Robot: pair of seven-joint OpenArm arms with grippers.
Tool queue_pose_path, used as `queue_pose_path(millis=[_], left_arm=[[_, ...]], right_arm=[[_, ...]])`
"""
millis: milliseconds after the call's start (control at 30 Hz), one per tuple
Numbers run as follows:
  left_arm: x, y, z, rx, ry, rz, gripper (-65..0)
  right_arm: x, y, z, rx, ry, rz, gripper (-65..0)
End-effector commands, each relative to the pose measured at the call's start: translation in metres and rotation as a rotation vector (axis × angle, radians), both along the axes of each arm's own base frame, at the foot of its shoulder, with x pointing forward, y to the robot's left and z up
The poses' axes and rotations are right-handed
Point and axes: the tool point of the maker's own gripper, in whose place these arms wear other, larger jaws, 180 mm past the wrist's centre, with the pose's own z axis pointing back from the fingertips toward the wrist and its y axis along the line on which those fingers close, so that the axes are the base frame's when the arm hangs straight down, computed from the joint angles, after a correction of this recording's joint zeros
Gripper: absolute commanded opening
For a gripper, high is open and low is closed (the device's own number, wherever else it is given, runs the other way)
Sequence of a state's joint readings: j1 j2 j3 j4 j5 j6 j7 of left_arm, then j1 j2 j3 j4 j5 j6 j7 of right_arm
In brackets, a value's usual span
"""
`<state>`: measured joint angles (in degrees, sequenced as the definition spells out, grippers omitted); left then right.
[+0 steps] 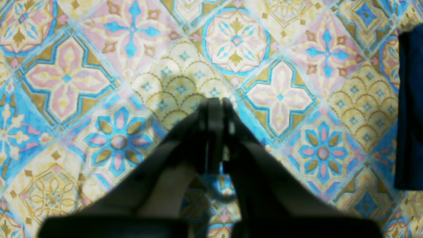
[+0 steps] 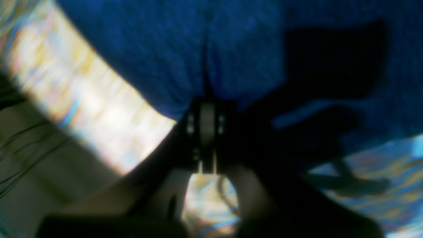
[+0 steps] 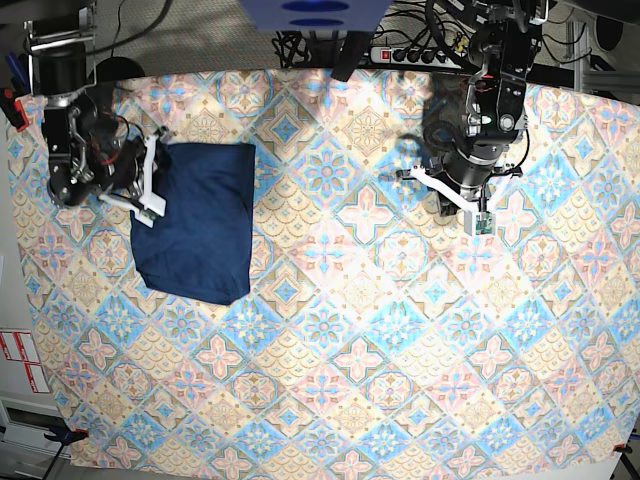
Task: Fold the T-shirt properly
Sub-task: 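Set the folded shirt down and open the right gripper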
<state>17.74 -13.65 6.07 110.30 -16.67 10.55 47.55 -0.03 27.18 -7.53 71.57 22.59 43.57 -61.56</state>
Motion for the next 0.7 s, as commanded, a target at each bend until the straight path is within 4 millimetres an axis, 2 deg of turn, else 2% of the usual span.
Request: queue_pose_path(millis=[0,233,400,500,667], left_arm=[[0.007,0.001,0.01,0.006,-0.041,-0.001,-65.0],[0.007,0.001,0.01,0.006,-0.041,-0.001,-65.0],[0.007,0.001,0.01,0.006,-0.041,-0.001,-65.0],[0.007,0.001,0.009,0.006,-0.039,-0.001,-65.0],[0.005,0.001,0.009,0.005,-0.036,-0.002,-65.0]], right_arm=[[0.011,-0.023,0.002,-0.093,-0.025,-0.044,-64.8],[0.028,-0.032,0.014,-0.112,-0.062,-0.046,-64.8],[0.034,-0.033,0.019,-0.111,-0.081,-0.052,-64.8],[0.044,-0.045,0.036,-0.112,-0.144,-0.104,-64.8],[0.034,-0.054,0.039,-0.117,-0.155,-0.136,-64.8]])
